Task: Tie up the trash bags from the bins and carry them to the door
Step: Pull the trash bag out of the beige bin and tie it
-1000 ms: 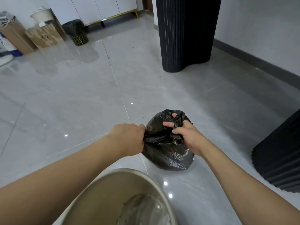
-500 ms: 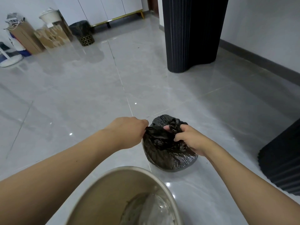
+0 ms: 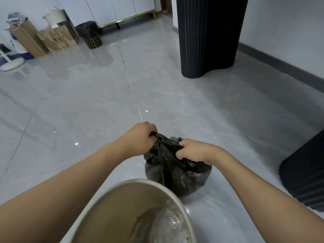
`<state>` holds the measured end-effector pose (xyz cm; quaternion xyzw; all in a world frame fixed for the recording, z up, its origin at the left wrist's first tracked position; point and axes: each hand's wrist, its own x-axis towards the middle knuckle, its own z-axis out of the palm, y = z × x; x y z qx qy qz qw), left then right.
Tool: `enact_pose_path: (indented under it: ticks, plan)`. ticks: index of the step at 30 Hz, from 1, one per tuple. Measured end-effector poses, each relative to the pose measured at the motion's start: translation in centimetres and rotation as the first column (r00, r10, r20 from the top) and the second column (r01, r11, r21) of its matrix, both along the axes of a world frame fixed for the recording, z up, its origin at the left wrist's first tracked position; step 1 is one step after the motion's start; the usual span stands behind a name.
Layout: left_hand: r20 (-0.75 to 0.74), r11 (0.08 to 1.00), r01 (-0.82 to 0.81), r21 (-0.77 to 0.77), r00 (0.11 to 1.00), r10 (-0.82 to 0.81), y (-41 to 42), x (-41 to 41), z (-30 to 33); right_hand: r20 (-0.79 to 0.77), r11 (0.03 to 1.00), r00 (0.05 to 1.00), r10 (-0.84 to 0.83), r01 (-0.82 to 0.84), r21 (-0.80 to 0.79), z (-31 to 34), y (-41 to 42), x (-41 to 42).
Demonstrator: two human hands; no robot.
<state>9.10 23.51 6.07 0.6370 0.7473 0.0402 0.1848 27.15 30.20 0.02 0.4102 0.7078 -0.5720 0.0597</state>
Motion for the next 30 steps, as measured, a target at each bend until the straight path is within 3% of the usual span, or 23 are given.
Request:
enact_pose_path:
  ticks: [4,5,7,9,11,14,17,20,22,25,30]
  plan:
    - [0.365,0.953,-0.276,-0.124,0.881,0.303,-0.3,0.6,-1.1,-0.034,0.957,0.995,0.093,-0.099,-0.271,1.6,-0.2,0.1]
    - [0.426,0.937,-0.314,-0.156,0.834,0.35,-0.4,0.6,-1.5,-0.019,0.97,0.993,0.118,-0.119,-0.212,1.6,-0.2,0.0]
    - [0.502,0.908,-0.368,-0.199,0.758,0.417,-0.5,0.8,-2.0,0.1,0.98,0.982,0.16,-0.169,0.1,1.3,-0.1,-0.4]
    - [0.542,0.89,-0.396,-0.226,0.708,0.452,-0.7,1.2,-2.2,0.25,0.88,0.952,0.176,-0.266,0.393,0.8,-0.2,-0.8]
    - [0.58,0.875,-0.397,-0.278,0.657,0.482,-0.8,1.6,-2.2,0.312,0.779,0.937,0.157,-0.312,0.544,0.4,-0.5,-1.1]
    - [0.573,0.854,-0.396,-0.338,0.633,0.521,-1.0,2.2,-2.3,0.34,0.651,0.934,0.113,-0.328,0.685,0.2,-0.8,-1.0]
    - [0.497,0.885,-0.415,-0.21,0.735,0.462,-0.7,2.4,-2.9,0.374,0.517,0.924,0.076,-0.357,0.778,-0.2,-0.8,-0.8]
    - [0.563,0.888,-0.455,-0.07,0.716,0.412,-0.4,2.2,-3.5,0.358,0.509,0.928,0.107,-0.36,0.782,0.0,-1.0,-1.0]
    - [0.65,0.875,-0.474,-0.097,0.636,0.416,-0.2,2.3,-3.7,0.343,0.497,0.933,0.113,-0.352,0.793,0.1,-1.1,-1.0]
    - [0.661,0.845,-0.495,-0.202,0.568,0.49,-0.2,2.6,-3.9,0.284,0.475,0.953,0.104,-0.299,0.828,0.0,-1.2,-0.6]
    - [0.531,0.817,-0.5,-0.287,0.626,0.57,0.5,2.3,-5.7,0.22,0.404,0.972,0.08,-0.234,0.885,-1.5,-1.4,0.0]
